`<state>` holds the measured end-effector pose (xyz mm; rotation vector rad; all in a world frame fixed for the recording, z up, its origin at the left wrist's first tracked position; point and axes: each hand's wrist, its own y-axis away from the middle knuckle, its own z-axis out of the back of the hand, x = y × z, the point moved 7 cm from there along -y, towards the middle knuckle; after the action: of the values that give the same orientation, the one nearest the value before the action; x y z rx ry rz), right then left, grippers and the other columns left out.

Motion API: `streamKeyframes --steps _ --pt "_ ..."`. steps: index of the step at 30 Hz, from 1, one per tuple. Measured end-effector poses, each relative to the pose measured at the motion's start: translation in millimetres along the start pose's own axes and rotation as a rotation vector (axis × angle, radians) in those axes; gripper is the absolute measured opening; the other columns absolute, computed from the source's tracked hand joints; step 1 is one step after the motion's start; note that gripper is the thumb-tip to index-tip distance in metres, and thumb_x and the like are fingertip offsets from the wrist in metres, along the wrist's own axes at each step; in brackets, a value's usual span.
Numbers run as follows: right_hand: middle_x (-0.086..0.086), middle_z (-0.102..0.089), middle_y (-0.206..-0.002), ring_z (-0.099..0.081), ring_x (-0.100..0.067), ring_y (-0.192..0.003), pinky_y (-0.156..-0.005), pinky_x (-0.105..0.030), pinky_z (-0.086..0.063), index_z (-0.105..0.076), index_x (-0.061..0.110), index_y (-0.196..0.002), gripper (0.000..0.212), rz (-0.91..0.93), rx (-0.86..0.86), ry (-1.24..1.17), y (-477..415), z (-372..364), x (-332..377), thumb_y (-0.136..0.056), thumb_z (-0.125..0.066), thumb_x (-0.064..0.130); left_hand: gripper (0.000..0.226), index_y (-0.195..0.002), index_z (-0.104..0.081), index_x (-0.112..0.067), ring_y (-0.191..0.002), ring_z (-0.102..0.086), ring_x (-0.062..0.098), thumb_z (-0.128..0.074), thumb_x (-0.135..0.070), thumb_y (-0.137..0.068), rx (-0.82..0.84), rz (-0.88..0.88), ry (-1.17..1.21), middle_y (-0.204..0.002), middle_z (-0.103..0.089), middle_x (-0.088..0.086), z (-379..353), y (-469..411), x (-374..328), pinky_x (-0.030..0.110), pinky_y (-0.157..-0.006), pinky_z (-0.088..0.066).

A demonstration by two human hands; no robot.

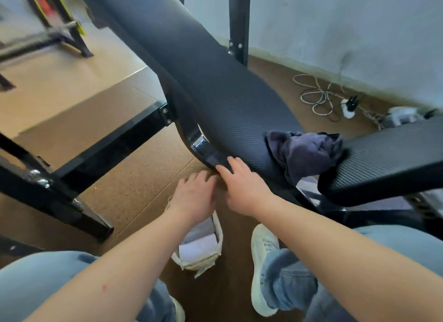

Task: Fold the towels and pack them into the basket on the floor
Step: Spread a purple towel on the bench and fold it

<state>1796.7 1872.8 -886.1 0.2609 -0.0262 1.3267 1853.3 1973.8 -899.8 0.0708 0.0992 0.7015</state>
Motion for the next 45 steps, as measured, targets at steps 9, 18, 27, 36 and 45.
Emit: streamKeyframes --steps 9,18,27,36,45 --pt "-0.012 -0.021 -0.166 -0.044 -0.035 -0.140 -0.101 -0.047 -0.051 -0.023 0.029 -0.159 0.072 -0.241 0.048 0.026 45.9 62.8 -81.9 -0.097 -0.058 0.029 0.055 -0.151 -0.042 -0.027 -0.132 -0.050 0.025 -0.052 -0.034 -0.098 -0.089 -0.159 0.070 -0.150 -0.047 0.000 52.6 -29.7 -78.5 0.044 -0.103 -0.050" --pt "-0.014 -0.049 -0.145 -0.043 -0.037 -0.131 -0.105 -0.054 -0.045 -0.042 0.020 -0.144 0.056 -0.408 0.051 -0.065 38.1 78.8 -158.2 -0.092 -0.055 0.036 0.053 -0.150 -0.042 -0.030 -0.122 -0.056 0.021 -0.055 -0.036 -0.099 0.007 -0.157 0.245 -0.143 -0.051 -0.001 58.2 -80.2 -139.5 0.036 -0.094 -0.055" --pt "-0.024 -0.030 -0.157 -0.027 -0.046 -0.144 -0.119 -0.054 -0.026 -0.036 0.017 -0.155 0.064 -0.618 0.112 -0.137 10.8 78.7 -220.6 -0.097 -0.045 0.043 0.055 -0.151 -0.041 -0.031 -0.135 -0.045 0.025 -0.059 -0.033 -0.099 0.045 -0.069 0.408 -0.152 -0.041 0.002 48.1 -133.4 -151.9 0.040 -0.103 -0.049" --pt "-0.017 -0.061 -0.135 -0.061 -0.034 -0.117 -0.100 -0.042 -0.053 -0.050 0.015 -0.147 0.049 -0.555 0.246 -0.307 -8.2 57.9 -210.5 -0.099 -0.055 0.026 0.074 -0.162 -0.012 -0.021 -0.128 -0.052 0.031 -0.053 -0.029 -0.102 0.158 0.007 0.244 -0.154 -0.037 0.010 26.7 -194.2 -169.4 0.043 -0.093 -0.049" --pt "-0.020 -0.033 -0.149 -0.036 -0.041 -0.137 -0.109 -0.051 -0.043 -0.028 0.020 -0.153 0.077 -0.718 0.058 -0.323 -1.6 63.8 -243.2 -0.088 -0.068 0.032 0.023 -0.082 -0.059 -0.022 -0.082 -0.062 0.021 -0.059 -0.041 -0.095 0.042 0.053 0.637 -0.093 -0.063 0.004 32.1 -209.2 -165.4 0.032 -0.061 -0.042"
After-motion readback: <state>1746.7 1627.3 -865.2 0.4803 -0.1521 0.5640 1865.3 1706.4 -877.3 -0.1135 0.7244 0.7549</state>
